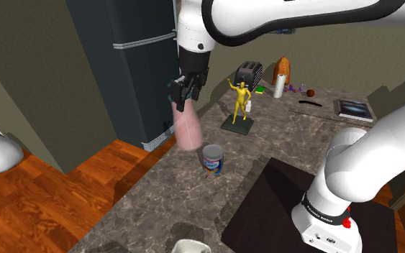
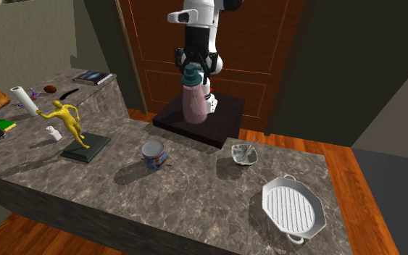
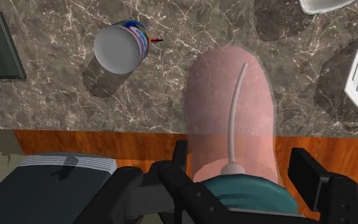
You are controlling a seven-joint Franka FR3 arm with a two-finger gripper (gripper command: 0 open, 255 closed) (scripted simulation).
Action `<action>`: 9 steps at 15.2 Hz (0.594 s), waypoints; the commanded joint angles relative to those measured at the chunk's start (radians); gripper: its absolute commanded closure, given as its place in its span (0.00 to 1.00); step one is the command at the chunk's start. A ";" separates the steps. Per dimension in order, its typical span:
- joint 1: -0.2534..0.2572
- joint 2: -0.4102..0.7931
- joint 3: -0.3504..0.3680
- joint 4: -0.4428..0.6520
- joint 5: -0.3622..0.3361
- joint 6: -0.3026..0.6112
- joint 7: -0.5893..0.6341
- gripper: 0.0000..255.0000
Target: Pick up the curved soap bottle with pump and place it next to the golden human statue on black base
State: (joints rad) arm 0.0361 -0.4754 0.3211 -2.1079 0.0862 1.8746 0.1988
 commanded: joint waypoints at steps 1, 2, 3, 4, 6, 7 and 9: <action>-0.001 0.000 -0.003 0.030 -0.001 -0.029 -0.001 1.00; -0.002 0.003 -0.004 0.045 -0.002 -0.042 -0.001 1.00; -0.003 0.006 -0.005 0.061 -0.004 -0.055 -0.001 1.00; -0.004 0.009 -0.005 0.077 -0.005 -0.068 -0.001 1.00; -0.006 0.016 -0.006 0.110 -0.007 -0.095 -0.001 1.00; -0.006 0.019 -0.007 0.127 -0.008 -0.108 0.000 1.00; -0.008 0.028 -0.007 0.161 -0.011 -0.134 0.000 1.00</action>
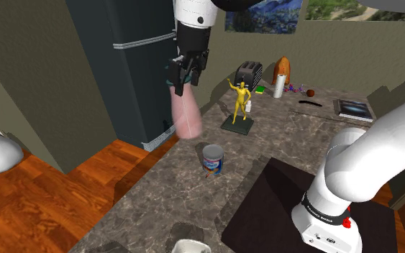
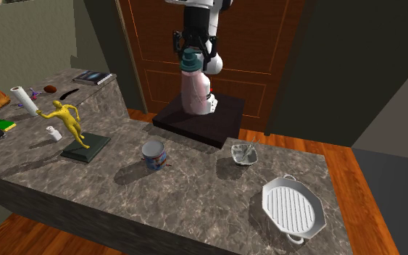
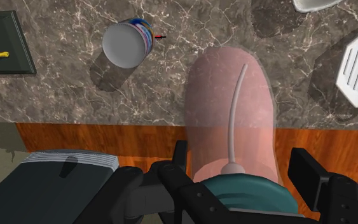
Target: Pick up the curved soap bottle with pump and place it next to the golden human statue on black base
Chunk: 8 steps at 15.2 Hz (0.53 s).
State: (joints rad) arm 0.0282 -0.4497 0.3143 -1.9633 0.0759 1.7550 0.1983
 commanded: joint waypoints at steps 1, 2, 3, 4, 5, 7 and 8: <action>-0.001 0.006 0.000 0.034 -0.002 -0.028 0.001 1.00; -0.002 0.011 -0.001 0.052 -0.003 -0.041 0.001 1.00; -0.003 0.014 -0.001 0.065 -0.004 -0.050 0.002 1.00; -0.007 -0.003 -0.022 0.048 -0.003 -0.051 -0.024 1.00; -0.011 -0.018 -0.043 0.032 -0.002 -0.052 -0.050 1.00; -0.019 -0.046 -0.085 0.004 -0.004 -0.053 -0.100 1.00; -0.024 -0.059 -0.106 -0.009 -0.006 -0.054 -0.125 1.00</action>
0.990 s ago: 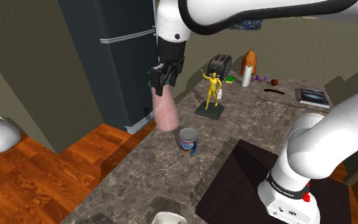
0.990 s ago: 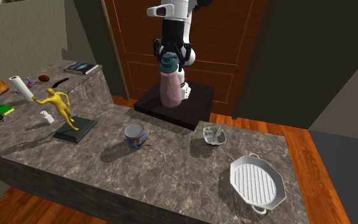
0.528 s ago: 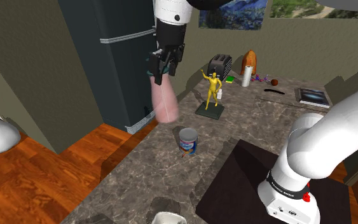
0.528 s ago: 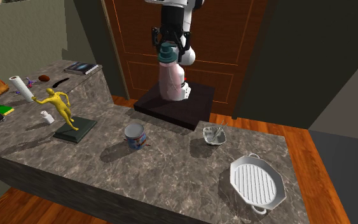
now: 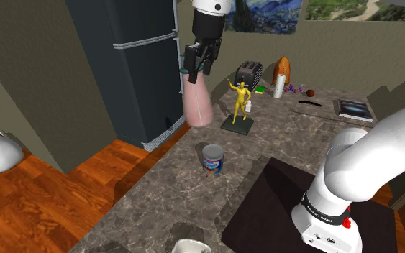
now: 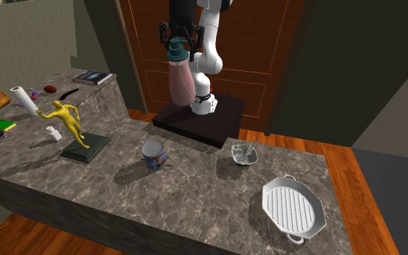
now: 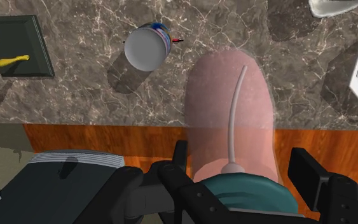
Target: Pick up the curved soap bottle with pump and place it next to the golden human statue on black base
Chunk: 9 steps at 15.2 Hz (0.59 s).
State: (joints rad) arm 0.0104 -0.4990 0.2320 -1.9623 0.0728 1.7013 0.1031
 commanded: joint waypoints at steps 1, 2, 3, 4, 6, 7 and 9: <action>-0.011 -0.021 -0.044 -0.021 -0.005 -0.002 -0.055 1.00; -0.016 -0.031 -0.065 -0.031 -0.008 -0.003 -0.079 1.00; -0.021 -0.040 -0.086 -0.040 -0.012 -0.004 -0.104 1.00; -0.026 -0.049 -0.106 -0.048 -0.016 -0.005 -0.128 1.00; -0.037 -0.062 -0.147 -0.060 -0.025 -0.008 -0.177 1.00; -0.043 -0.067 -0.168 -0.065 -0.030 -0.009 -0.202 1.00; -0.055 -0.073 -0.208 -0.071 -0.041 -0.012 -0.250 1.00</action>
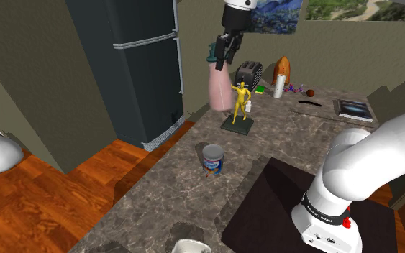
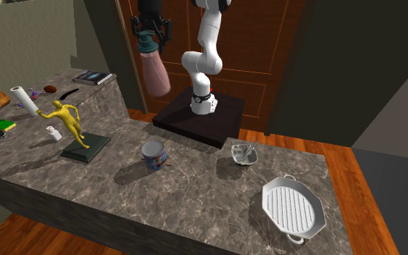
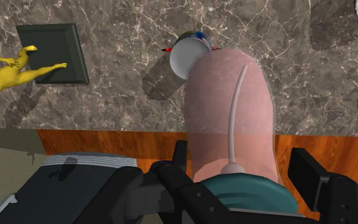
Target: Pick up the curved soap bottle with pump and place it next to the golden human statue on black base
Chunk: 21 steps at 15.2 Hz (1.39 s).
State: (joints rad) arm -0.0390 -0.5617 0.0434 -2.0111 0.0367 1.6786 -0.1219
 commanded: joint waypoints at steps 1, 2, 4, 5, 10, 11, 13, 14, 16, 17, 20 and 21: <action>-0.011 -0.012 -0.040 -0.023 -0.010 0.010 -0.050 1.00; -0.017 -0.013 -0.060 -0.023 -0.016 0.009 -0.074 1.00; -0.029 -0.011 -0.101 -0.020 -0.027 0.007 -0.123 1.00; -0.035 -0.008 -0.122 -0.017 -0.033 0.006 -0.147 1.00; -0.062 0.022 -0.225 0.016 -0.056 0.002 -0.270 1.00; -0.067 0.031 -0.246 0.025 -0.060 0.001 -0.295 1.00; -0.076 0.052 -0.288 0.048 -0.066 0.000 -0.344 1.00; -0.080 0.065 -0.309 0.062 -0.068 -0.001 -0.370 1.00; -0.088 0.093 -0.352 0.092 -0.069 -0.003 -0.421 1.00; -0.092 0.109 -0.374 0.108 -0.069 -0.005 -0.447 1.00; -0.101 0.163 -0.441 0.166 -0.062 -0.010 -0.526 1.00; -0.104 0.184 -0.463 0.187 -0.057 -0.013 -0.553 1.00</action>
State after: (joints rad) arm -0.1390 -0.3949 -0.3954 -1.8424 -0.0232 1.6676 -0.6443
